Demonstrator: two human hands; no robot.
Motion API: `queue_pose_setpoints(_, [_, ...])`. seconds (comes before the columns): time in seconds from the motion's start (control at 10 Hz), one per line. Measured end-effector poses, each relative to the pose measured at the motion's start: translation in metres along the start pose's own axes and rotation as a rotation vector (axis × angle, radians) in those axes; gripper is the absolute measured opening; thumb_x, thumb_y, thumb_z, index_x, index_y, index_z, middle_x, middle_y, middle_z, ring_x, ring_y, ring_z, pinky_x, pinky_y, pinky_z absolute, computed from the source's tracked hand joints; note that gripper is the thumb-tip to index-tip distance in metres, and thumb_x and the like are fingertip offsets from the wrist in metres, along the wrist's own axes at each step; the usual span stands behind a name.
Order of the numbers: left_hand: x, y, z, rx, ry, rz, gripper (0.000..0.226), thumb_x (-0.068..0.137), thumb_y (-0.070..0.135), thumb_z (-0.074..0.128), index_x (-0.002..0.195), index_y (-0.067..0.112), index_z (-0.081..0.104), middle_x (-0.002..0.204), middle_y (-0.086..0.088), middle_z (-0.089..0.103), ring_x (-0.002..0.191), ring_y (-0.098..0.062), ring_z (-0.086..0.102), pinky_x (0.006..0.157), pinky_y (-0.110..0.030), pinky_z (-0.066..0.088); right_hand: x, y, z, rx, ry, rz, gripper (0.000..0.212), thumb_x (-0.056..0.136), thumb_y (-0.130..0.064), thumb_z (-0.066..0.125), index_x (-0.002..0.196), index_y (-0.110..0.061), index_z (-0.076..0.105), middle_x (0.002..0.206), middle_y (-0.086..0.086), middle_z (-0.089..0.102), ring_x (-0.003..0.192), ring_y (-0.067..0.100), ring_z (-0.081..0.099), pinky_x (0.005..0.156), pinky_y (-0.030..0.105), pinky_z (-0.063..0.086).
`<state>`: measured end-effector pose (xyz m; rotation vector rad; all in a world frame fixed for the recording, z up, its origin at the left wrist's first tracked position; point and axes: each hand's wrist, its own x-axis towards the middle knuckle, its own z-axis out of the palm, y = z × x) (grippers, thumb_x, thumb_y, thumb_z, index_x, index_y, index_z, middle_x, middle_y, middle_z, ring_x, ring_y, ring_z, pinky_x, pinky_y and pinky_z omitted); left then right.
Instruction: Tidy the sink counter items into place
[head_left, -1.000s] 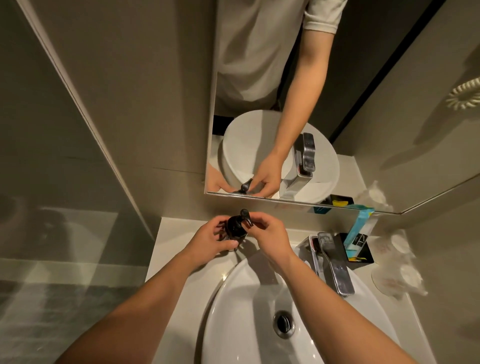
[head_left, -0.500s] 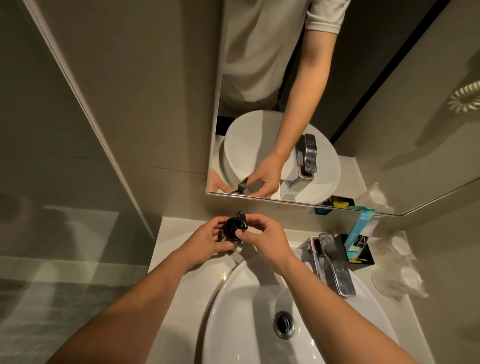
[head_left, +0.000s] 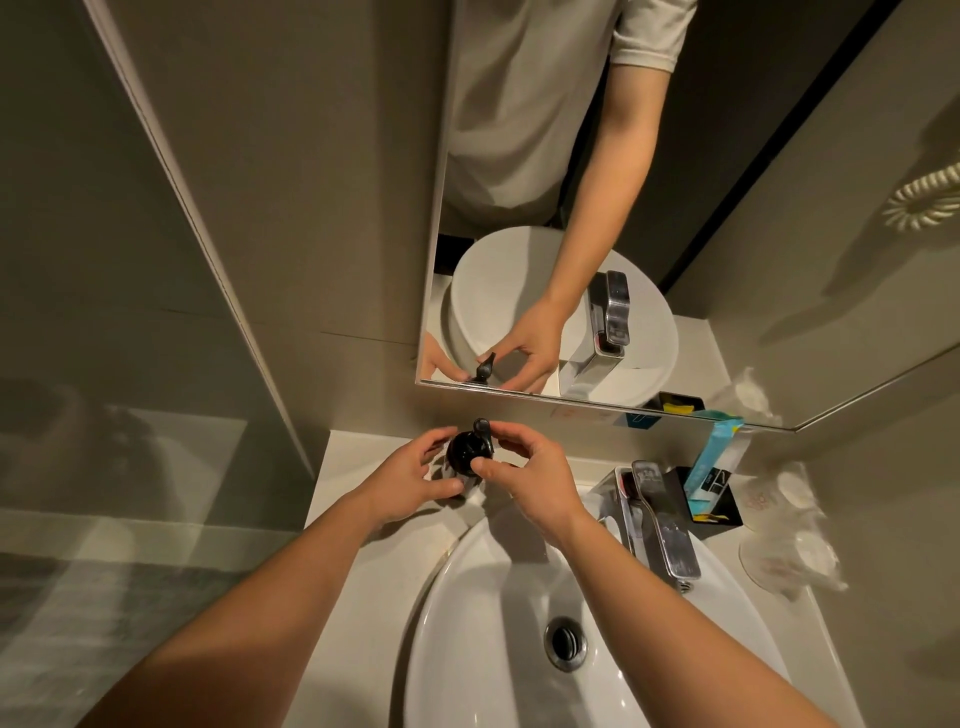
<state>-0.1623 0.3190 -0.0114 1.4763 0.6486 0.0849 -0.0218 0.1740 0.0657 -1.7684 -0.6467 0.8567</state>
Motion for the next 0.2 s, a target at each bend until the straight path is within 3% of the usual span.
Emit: queue_pose_setpoints(0.2, [-0.014, 0.0112, 0.0006, 0.053, 0.079, 0.006, 0.088, 0.078, 0.023, 0.088, 0.15, 0.042, 0.04, 0.159, 0.003, 0.042, 0.15, -0.016, 0.033, 0.121, -0.048, 0.032, -0.0134, -0.0148, -0.0038, -0.194, 0.025, -0.043, 0.065, 0.078, -0.019, 0.086, 0.137, -0.019, 0.059, 0.133, -0.005, 0.063, 0.124, 0.011, 0.056, 0.098, 0.028, 0.048])
